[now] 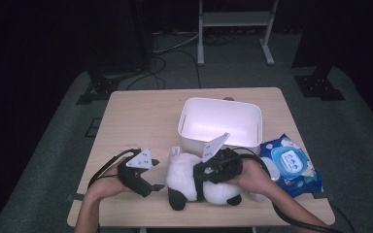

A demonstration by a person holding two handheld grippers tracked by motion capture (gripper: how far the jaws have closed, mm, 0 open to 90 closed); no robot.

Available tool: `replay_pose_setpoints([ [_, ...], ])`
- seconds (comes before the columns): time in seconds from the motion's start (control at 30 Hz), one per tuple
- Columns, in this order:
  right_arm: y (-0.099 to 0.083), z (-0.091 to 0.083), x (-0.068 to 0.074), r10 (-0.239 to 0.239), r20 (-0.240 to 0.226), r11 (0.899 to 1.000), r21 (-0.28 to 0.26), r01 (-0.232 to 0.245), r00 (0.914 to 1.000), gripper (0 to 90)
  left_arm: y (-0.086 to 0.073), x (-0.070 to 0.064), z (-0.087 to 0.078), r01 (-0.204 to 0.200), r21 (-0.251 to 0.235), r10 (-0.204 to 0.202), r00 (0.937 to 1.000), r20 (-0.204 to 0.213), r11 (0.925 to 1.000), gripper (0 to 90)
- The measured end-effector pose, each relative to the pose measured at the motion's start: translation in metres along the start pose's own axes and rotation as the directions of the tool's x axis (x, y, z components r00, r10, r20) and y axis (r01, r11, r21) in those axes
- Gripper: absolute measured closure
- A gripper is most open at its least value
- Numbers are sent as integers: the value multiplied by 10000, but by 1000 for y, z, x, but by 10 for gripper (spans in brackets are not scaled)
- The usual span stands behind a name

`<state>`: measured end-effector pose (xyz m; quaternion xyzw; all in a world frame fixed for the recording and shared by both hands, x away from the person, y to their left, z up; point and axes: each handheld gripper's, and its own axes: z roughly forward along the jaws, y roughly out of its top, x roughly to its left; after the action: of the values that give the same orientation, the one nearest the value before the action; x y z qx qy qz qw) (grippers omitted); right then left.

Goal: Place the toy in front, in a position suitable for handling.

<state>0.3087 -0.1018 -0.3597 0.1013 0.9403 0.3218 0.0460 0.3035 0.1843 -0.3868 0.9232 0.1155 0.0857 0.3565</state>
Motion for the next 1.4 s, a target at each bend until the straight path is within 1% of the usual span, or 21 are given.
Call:
replay_pose_setpoints([
  [0.1,-1,3,0,-167,92,9997,194,165,9998,692,-1,1,-1,14,1,-14,10000,-7,10000,179],
  [0.17,-3,8,0,-50,18,9995,298,49,10000,696,-1,1,0,33,5,-33,10000,-11,10000,179],
  [0.23,-4,13,1,-179,51,9988,453,176,9998,700,-1,1,1,41,28,-41,10000,2,10000,179],
  [0.27,-5,15,1,-36,9,9992,392,35,10000,694,-1,1,1,44,40,-44,10000,11,10000,179],
  [0.3,-5,16,-1,75,-35,9992,394,-74,10000,664,-2,1,1,62,40,-62,10000,11,10000,179],
  [0.33,-5,17,-3,349,-199,9974,630,-336,9992,614,-2,1,1,85,43,-85,10000,17,10000,179],
  [0.37,-3,16,-5,386,-203,9957,850,-367,9990,563,-2,0,1,76,57,-76,10000,19,10000,179],
  [0.4,-2,15,-4,199,-5,9945,1032,-197,9998,503,-1,0,1,21,90,-21,10000,38,10000,179],
  [0.43,0,15,-3,204,45,9913,1297,-208,9998,462,-1,0,2,4,99,-5,10000,41,10000,179],
  [0.53,1,17,-2,132,-82,9901,1401,-120,9999,394,0,0,1,-18,74,18,10000,31,10000,179],
  [0.67,1,21,-5,247,-202,9873,1573,-212,9995,340,0,-1,1,-8,44,8,10000,11,10000,180],
  [0.73,3,25,-5,258,-236,9832,1812,-211,9994,280,0,-1,0,0,38,0,10000,19,10000,180],
  [0.8,4,28,-2,-18,-148,9762,2170,49,9999,217,0,0,0,7,55,-7,10000,21,10000,180],
  [0.87,4,31,0,-142,19,9692,2461,133,9999,172,-1,-1,1,126,-36,-126,9999,11,9999,179],
  [0.97,0,31,-2,25,73,9740,2264,-41,10000,173,0,0,0,-32,107,32,10000,37,9999,179],
  [1.07,-5,33,-5,135,54,9807,1950,-143,9999,180,1,-1,1,32,30,-32,10000,16,10000,179],
  [1.17,-7,39,-3,23,57,9837,1797,-32,10000,219,1,-1,2,-19,31,19,10000,43,10000,179],
  [1.23,-7,44,-1,-160,135,9845,1747,134,9998,258,2,-2,2,16,8,-16,10000,50,10000,179],
  [1.3,-8,45,-1,-150,171,9850,1722,118,9997,315,2,-1,2,-93,89,93,9999,55,9999,179],
  [1.33,-9,45,-1,-58,206,9854,1704,22,9998,341,2,-2,3,-24,54,23,10000,52,10000,179],
  [1.4,-10,43,-1,-172,239,9860,1662,130,9996,412,2,-2,4,-49,89,49,10000,80,9999,179],
])
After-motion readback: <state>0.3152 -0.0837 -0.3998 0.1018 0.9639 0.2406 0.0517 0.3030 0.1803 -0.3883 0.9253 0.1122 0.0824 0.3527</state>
